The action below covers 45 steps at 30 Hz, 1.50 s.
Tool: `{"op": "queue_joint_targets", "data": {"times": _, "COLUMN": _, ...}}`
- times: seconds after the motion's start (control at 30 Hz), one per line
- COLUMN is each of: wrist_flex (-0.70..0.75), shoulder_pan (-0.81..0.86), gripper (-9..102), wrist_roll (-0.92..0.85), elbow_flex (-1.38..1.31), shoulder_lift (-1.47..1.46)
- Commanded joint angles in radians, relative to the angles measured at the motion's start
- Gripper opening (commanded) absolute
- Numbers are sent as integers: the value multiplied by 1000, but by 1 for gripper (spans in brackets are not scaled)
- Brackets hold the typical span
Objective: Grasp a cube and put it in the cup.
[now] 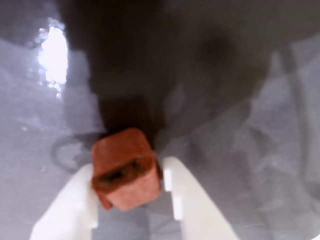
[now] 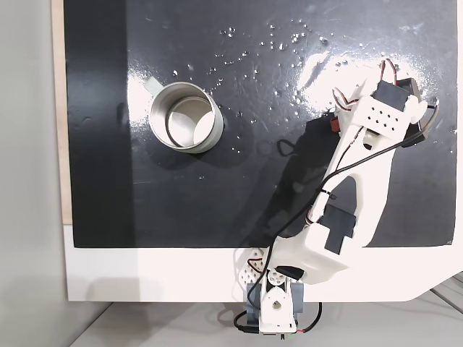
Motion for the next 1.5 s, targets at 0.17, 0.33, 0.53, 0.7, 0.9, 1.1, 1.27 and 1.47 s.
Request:
{"op": "queue_joint_targets", "data": {"times": 0.17, "wrist_flex": 3, "shoulder_pan": 11, "gripper": 5, "wrist_roll": -12, "elbow_flex": -67, "shoulder_lift": 5}}
{"op": "queue_joint_targets", "data": {"times": 0.33, "wrist_flex": 11, "shoulder_pan": 6, "gripper": 4, "wrist_roll": -5, "elbow_flex": -67, "shoulder_lift": 31}}
{"op": "queue_joint_targets", "data": {"times": 0.53, "wrist_flex": 44, "shoulder_pan": -26, "gripper": 4, "wrist_roll": 34, "elbow_flex": -69, "shoulder_lift": 135}}
{"op": "queue_joint_targets", "data": {"times": 0.7, "wrist_flex": 84, "shoulder_pan": -60, "gripper": 4, "wrist_roll": 74, "elbow_flex": -69, "shoulder_lift": 255}}
{"op": "queue_joint_targets", "data": {"times": 0.9, "wrist_flex": 163, "shoulder_pan": -100, "gripper": 4, "wrist_roll": 114, "elbow_flex": -130, "shoulder_lift": 387}}
{"op": "queue_joint_targets", "data": {"times": 1.1, "wrist_flex": 287, "shoulder_pan": -129, "gripper": 4, "wrist_roll": 144, "elbow_flex": -318, "shoulder_lift": 437}}
{"op": "queue_joint_targets", "data": {"times": 1.27, "wrist_flex": 364, "shoulder_pan": -147, "gripper": 5, "wrist_roll": 146, "elbow_flex": -449, "shoulder_lift": 442}}
{"op": "queue_joint_targets", "data": {"times": 1.47, "wrist_flex": 374, "shoulder_pan": -176, "gripper": 5, "wrist_roll": 161, "elbow_flex": -465, "shoulder_lift": 439}}
